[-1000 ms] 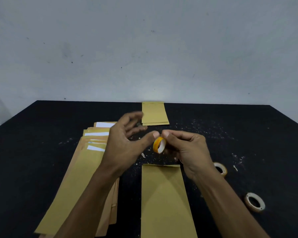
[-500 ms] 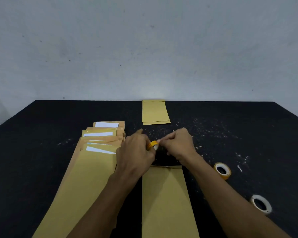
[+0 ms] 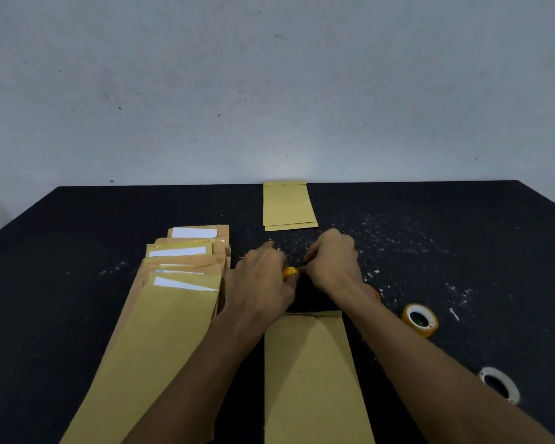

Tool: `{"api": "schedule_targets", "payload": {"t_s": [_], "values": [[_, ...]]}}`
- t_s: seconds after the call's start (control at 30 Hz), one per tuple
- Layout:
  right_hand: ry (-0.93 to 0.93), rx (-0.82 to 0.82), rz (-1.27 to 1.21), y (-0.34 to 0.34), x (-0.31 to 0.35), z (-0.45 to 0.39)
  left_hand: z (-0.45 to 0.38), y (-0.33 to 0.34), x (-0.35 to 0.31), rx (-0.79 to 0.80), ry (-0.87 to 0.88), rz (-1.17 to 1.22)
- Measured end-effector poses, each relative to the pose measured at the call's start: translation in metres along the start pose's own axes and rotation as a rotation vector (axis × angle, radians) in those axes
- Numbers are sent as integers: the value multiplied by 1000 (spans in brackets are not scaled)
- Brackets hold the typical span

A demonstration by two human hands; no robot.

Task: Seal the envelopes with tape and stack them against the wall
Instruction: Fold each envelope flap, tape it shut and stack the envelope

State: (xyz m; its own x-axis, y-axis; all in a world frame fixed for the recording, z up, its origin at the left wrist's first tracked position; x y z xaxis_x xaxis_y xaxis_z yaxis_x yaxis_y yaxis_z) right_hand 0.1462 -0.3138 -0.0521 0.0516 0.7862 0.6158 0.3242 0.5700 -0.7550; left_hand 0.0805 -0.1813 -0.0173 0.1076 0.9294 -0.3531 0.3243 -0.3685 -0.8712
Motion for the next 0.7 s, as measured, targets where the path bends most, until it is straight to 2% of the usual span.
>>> {"api": "schedule_targets", "payload": {"t_s": [0.1,0.17,0.23,0.3,0.37,0.43,0.53,0.7], "values": [[-19,12,-17,-4,1,5,2,-2,4,4,11,36],[-6,24,-50,-9,1,9,2,-8,9,-15,9,204],[17,17,-130,-19,2,13,3,-22,11,-58,-25,545],[27,15,-303,-36,7,22,8,-36,13,-93,-152,952],[69,82,-546,-51,16,36,13,-47,14,-122,-283,1300],[173,187,-760,-57,23,52,18,-52,15,-134,-328,1511],[276,251,-908,-58,28,66,23,-54,11,-128,-309,1608],[308,186,-993,-62,32,76,32,-51,4,-115,-271,1611]]}}
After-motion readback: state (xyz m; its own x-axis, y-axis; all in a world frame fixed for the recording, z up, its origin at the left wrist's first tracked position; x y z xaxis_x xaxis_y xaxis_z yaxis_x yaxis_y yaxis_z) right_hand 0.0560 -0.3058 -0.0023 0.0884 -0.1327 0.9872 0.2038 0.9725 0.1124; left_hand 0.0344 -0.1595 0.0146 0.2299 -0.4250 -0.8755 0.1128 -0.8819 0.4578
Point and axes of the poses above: each hand's wrist, its own z-axis away from the middle knuckle, its own y-axis out of the palm, x = y × z, the point moved 6 cm from there along -z, towards the middle knuckle, and after that the axes turned 10 degrees about -x, right-handed, at the moved point
